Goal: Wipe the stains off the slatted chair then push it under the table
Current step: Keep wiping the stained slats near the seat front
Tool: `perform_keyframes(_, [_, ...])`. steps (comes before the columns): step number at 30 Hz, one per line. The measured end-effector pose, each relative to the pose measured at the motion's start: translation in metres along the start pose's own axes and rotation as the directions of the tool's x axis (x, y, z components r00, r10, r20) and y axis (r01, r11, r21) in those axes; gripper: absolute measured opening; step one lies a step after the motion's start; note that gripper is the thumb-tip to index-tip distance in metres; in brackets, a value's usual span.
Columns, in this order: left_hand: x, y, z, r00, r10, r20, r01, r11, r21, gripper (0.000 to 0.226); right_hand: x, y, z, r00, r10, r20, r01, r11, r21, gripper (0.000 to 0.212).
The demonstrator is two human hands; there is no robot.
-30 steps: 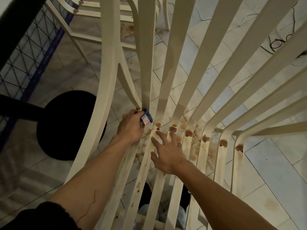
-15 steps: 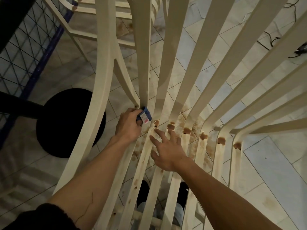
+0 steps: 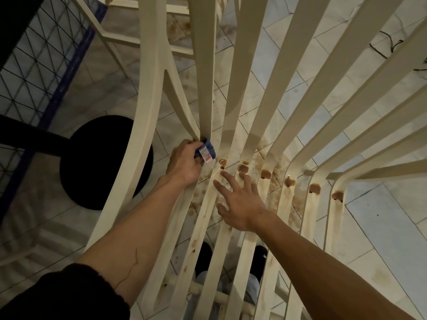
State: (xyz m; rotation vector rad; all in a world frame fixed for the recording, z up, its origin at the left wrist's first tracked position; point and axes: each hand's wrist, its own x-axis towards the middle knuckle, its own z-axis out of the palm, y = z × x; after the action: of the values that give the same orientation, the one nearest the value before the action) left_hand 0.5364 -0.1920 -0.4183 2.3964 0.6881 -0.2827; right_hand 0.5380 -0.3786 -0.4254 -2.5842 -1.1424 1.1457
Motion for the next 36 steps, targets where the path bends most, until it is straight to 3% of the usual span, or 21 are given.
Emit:
perform_keyframes(6, [-0.009,-0.005,-0.008,0.995,-0.014,0.097,0.007,0.998,0.068,0.022,0.000,-0.003,-0.002,1.000,0.013,0.011,-0.013,1.000,0.008,0.065])
perform_keyframes(14, [0.002,0.007,-0.002,0.999,-0.003,-0.052,0.002,1.000,-0.014,0.024,0.000,-0.003,0.000,1.000,0.018,0.002,-0.018,1.000,-0.002,0.065])
perform_keyframes(22, [-0.011,-0.004,-0.017,0.981,-0.059,0.184,0.050,0.997,0.053,0.009,0.000,-0.004,-0.003,1.000,0.019,0.008,-0.019,1.000,-0.005,0.064])
perform_keyframes(28, [0.002,-0.002,-0.006,0.998,-0.027,0.060,0.030,0.998,-0.048,0.015,0.001,-0.006,-0.001,1.000,0.030,0.000,-0.030,0.999,0.016,0.067])
perform_keyframes(33, [-0.003,-0.012,0.001,0.998,0.011,0.069,-0.012,1.000,0.007,0.035,0.001,-0.005,0.001,0.999,0.033,0.001,-0.033,0.999,-0.004,0.069])
perform_keyframes(36, [-0.018,-0.020,-0.002,0.993,0.061,0.097,-0.068,0.996,0.065,0.024,0.001,-0.005,-0.001,0.999,0.032,0.007,-0.032,0.999,-0.003,0.070])
